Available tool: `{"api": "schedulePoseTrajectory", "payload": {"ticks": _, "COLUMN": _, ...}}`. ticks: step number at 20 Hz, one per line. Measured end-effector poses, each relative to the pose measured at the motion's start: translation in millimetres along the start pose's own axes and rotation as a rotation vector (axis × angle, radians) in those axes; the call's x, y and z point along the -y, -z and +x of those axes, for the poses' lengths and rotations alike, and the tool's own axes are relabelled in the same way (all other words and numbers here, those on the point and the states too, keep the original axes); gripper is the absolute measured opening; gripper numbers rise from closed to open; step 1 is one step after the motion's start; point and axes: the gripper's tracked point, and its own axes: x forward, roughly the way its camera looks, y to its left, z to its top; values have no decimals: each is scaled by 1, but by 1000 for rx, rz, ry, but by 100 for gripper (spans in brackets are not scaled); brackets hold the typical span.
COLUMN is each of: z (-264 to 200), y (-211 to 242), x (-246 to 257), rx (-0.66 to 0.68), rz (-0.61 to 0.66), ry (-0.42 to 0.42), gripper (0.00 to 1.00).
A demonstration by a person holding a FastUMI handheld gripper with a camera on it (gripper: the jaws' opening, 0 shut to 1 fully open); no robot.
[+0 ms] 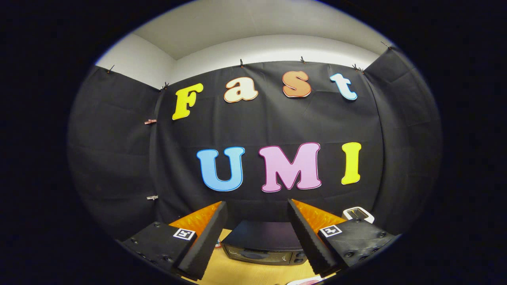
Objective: Open the toaster oven, put the food inside, and close the toaster oven door.
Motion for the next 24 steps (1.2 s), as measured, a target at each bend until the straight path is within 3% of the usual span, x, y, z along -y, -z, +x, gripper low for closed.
{"api": "schedulePoseTrajectory", "payload": {"ticks": 6, "z": 47, "y": 97, "x": -5, "rx": -163, "rz": 62, "ry": 13, "gripper": 98}}
{"api": "schedulePoseTrajectory", "payload": {"ticks": 10, "z": 73, "y": 158, "x": 15, "rx": -219, "rz": 85, "ry": 104, "gripper": 98}}
{"api": "schedulePoseTrajectory", "payload": {"ticks": 15, "z": 97, "y": 240, "x": 11, "rx": -357, "rz": 92, "ry": 139, "gripper": 97}}
{"api": "schedulePoseTrajectory", "payload": {"ticks": 24, "z": 110, "y": 317, "x": 19, "rx": -510, "rz": 83, "ry": 225, "gripper": 97}}
